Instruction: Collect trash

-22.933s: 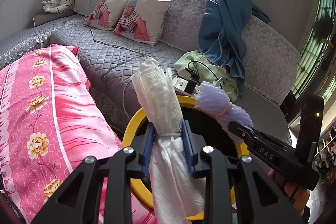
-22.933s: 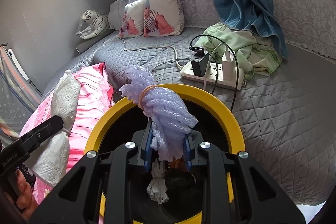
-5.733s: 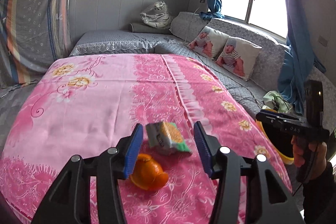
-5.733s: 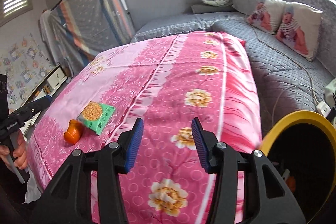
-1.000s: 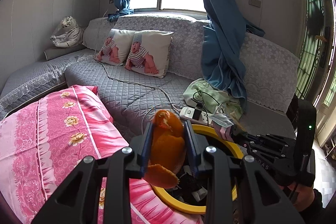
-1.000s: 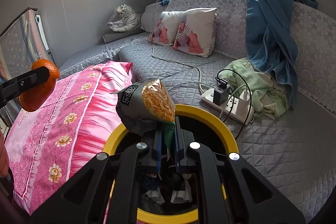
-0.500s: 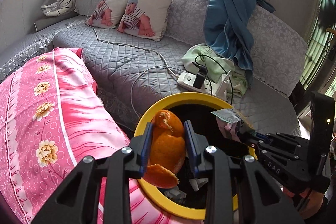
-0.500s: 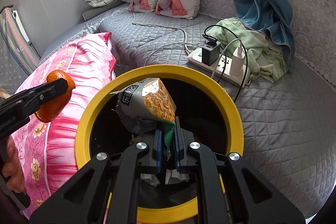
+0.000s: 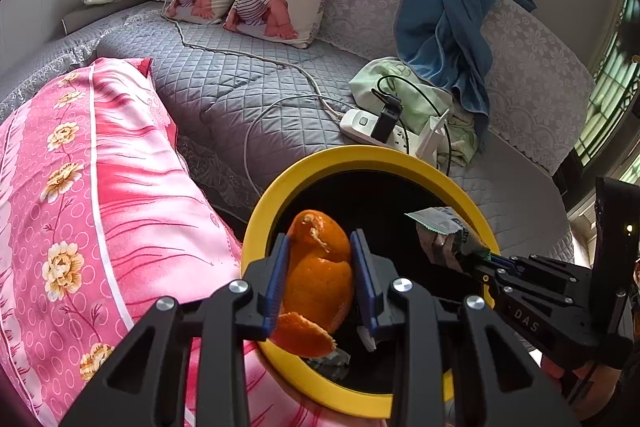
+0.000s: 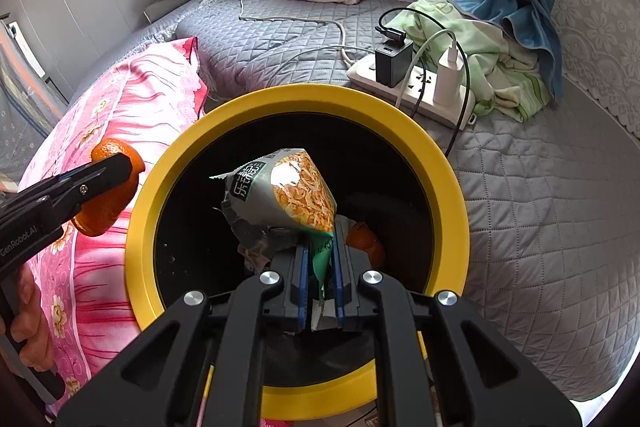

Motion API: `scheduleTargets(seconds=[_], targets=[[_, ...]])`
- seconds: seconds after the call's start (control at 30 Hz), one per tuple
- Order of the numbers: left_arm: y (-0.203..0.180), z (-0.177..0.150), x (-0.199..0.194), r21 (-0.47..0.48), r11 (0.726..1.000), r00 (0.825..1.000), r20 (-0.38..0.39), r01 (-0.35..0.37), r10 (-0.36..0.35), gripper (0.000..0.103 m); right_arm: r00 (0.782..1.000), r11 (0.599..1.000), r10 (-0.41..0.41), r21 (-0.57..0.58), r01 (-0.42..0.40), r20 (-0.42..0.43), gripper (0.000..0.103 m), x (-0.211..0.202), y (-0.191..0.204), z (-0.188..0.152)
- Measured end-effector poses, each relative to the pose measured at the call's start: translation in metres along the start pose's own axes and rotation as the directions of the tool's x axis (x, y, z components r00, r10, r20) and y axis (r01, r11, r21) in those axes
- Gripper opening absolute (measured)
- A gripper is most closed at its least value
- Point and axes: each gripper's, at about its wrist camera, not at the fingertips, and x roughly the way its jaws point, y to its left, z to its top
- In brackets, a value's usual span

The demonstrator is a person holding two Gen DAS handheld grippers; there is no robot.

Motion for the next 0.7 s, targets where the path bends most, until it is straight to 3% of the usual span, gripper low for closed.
scheduleTargets(seconds=[0.2,0.27,0.33,0.4,0.57,0.7], targets=[[0.005,0.002,-0.002,-0.026,1.000,1.000,-0.003,0.001,-0.001,0.032,1.000,1.000,-0.015,0.005,0.015,-0.018,0.010,0.001,-0.001,0.002],[0.006,0.004,-0.006,-0.029,1.000,1.000,0.007,-0.003,0.004,0.037,1.000,1.000,-0.022,0.014,0.022,-0.021,0.011,0.000,-0.003,0.002],[0.007,0.005,-0.010,-0.033,0.999,1.000,0.020,-0.010,0.011,0.041,0.999,0.999,-0.028,0.019,0.029,-0.023,0.018,-0.001,-0.003,0.003],[0.008,0.006,-0.013,-0.038,0.999,1.000,0.026,-0.011,0.012,0.041,0.999,0.999,-0.027,0.023,0.027,-0.019,0.034,-0.003,-0.003,0.003],[0.022,0.009,-0.030,-0.088,0.996,0.999,0.053,-0.004,0.009,0.041,0.999,0.999,-0.050,0.013,0.050,0.010,0.034,-0.011,0.001,0.003],[0.040,0.010,-0.060,-0.113,0.993,0.992,0.120,-0.025,0.039,0.041,0.998,0.998,-0.054,0.019,0.053,0.037,0.034,-0.021,0.003,0.005]])
